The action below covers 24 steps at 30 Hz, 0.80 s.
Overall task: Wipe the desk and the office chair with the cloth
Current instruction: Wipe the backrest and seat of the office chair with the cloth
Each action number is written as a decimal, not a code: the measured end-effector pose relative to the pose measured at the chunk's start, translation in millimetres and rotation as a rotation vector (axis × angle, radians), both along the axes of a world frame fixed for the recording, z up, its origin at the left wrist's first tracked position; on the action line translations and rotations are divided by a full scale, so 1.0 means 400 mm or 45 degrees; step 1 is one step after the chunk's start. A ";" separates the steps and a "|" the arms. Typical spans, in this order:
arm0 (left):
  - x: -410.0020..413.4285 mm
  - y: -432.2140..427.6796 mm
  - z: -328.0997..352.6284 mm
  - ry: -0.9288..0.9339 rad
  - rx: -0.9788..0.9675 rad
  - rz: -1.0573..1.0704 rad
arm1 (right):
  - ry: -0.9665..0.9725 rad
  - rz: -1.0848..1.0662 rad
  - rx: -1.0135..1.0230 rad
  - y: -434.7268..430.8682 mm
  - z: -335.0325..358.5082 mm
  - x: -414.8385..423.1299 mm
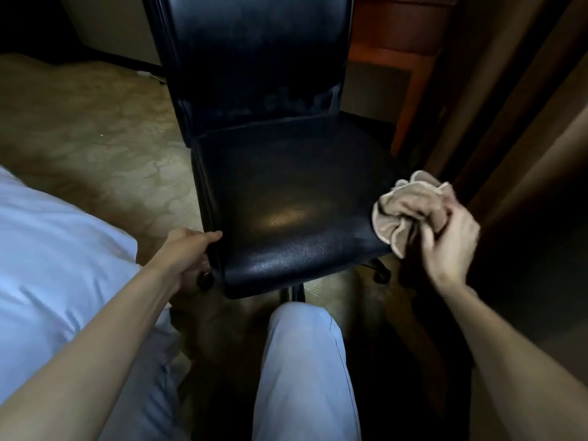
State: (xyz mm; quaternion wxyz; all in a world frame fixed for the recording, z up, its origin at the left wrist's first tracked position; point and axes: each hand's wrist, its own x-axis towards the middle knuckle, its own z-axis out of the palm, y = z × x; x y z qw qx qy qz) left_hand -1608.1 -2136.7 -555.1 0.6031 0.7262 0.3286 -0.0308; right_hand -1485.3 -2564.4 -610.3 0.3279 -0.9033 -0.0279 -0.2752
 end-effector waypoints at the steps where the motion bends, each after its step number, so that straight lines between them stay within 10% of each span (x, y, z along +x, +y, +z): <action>1: 0.003 -0.002 -0.005 -0.006 0.039 -0.003 | 0.040 -0.039 0.070 -0.017 0.008 0.029; 10: 0.019 0.019 -0.040 -0.055 0.137 -0.046 | 0.203 -0.407 0.319 0.247 -0.016 -0.043; 15: 0.035 0.078 -0.024 0.000 0.057 -0.072 | 0.076 -0.051 0.290 0.435 -0.021 -0.216; 24: 0.073 0.173 -0.068 0.023 -0.005 -0.070 | -0.097 -0.266 0.408 0.137 0.043 0.002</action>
